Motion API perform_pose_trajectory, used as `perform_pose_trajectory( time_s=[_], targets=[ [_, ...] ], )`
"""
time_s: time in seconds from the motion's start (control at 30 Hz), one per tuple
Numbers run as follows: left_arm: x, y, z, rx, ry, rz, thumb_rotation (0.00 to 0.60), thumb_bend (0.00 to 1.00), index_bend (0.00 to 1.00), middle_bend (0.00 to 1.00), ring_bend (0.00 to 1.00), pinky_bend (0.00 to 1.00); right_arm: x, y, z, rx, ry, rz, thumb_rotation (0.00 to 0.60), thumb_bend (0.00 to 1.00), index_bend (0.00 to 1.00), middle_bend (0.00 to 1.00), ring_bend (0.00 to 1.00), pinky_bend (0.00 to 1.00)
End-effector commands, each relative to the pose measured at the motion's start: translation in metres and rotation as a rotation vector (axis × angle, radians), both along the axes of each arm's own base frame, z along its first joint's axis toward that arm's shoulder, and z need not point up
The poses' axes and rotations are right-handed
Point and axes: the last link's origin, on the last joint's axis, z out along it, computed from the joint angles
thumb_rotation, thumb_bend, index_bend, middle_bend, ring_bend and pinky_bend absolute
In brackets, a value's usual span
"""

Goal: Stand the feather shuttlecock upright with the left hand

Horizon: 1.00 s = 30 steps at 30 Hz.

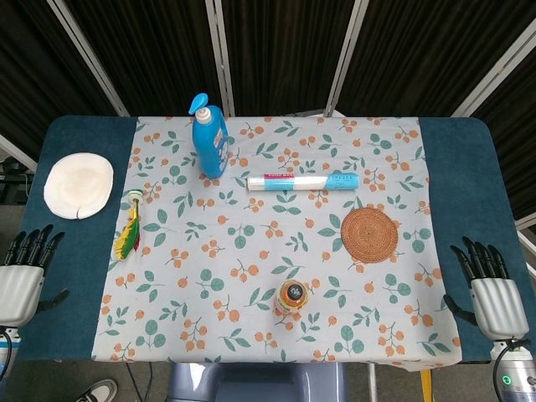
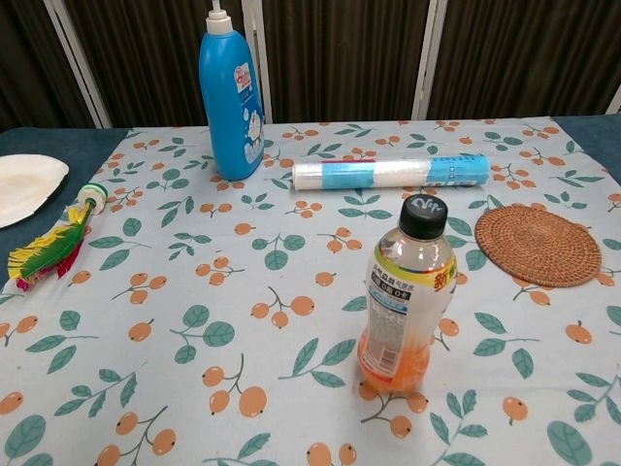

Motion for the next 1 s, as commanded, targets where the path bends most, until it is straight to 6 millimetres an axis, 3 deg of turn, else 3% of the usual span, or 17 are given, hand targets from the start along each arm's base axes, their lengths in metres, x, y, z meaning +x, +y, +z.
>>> perform_pose_trajectory(
  time_s=[0.03,0.47,0.77,1.0],
  targets=[
    [0.0,0.0,0.0,-0.002,0.001,-0.002,0.6,0.13,0.07,0.0,0.0,0.0,0.0,0.001,0.0,-0.001,0.001,-0.001,0.6,0.15,0.11,0.0,0.0,0.0],
    [0.002,0.007,-0.001,-0.055,0.051,-0.043,0.6,0.17,0.11,0.0,0.0,0.0,-0.001,0.002,0.002,-0.004,-0.001,-0.008,0.6,0.15,0.11,0.0,0.0,0.0],
    [-0.003,0.052,0.009,-0.204,0.23,-0.15,0.6,0.17,0.31,0.0,0.0,0.0,-0.001,0.0,0.001,-0.006,0.001,-0.012,0.6,0.15,0.11,0.0,0.0,0.0],
    [-0.01,0.078,0.002,-0.314,0.369,-0.237,0.6,0.17,0.36,0.0,0.0,0.0,-0.002,0.0,0.001,-0.01,0.003,-0.015,0.6,0.15,0.11,0.0,0.0,0.0]
  ],
)
